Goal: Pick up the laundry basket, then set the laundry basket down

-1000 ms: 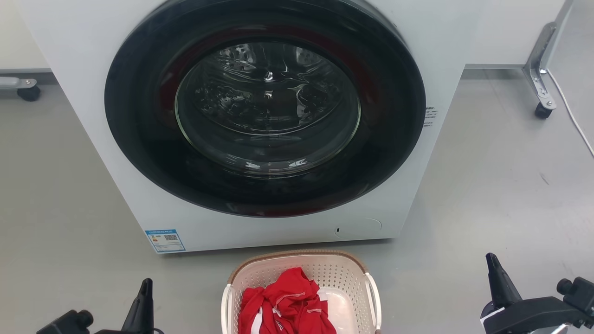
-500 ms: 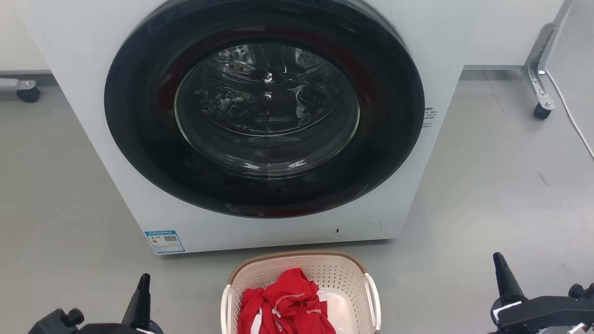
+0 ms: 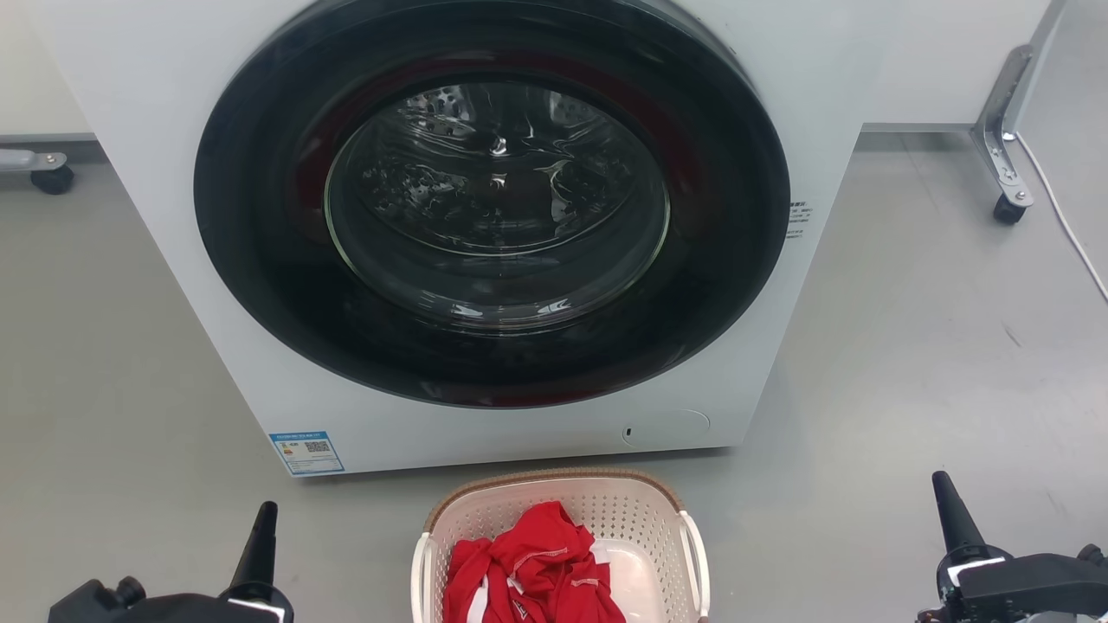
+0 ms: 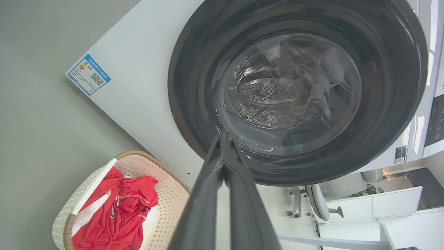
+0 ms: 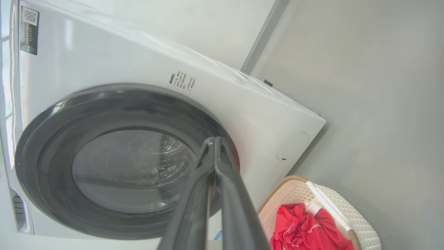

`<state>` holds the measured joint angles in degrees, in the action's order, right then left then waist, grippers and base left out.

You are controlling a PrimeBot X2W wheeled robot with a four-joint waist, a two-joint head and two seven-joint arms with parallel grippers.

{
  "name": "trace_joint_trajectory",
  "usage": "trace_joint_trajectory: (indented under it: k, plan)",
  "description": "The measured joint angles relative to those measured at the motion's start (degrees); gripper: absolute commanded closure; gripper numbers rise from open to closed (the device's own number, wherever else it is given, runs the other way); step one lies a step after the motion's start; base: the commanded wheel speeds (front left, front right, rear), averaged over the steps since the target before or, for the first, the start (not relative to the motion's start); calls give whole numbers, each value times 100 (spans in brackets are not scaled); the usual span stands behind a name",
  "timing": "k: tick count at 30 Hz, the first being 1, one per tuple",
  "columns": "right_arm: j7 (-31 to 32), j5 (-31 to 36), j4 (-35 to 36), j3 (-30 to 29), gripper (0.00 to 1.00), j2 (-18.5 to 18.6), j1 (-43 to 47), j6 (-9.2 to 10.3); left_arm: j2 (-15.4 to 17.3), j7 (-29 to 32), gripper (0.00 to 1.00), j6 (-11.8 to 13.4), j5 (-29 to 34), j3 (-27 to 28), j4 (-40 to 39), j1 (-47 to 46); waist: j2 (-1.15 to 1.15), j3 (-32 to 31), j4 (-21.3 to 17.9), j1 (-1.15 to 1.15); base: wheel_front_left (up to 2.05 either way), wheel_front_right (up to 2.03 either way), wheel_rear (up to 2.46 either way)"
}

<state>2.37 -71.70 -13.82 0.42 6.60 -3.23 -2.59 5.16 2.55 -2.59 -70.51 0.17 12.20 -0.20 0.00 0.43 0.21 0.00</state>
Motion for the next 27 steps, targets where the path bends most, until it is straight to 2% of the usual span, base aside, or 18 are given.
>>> trace_joint_trajectory:
  k: [27]
  plan:
    - [369, -1866, -305, -756, 100, -374, -155, -399, -243, 367, 100, -403, -1947, 478, 427, -372, 0, -31, -20, 0, 0, 0, 0]
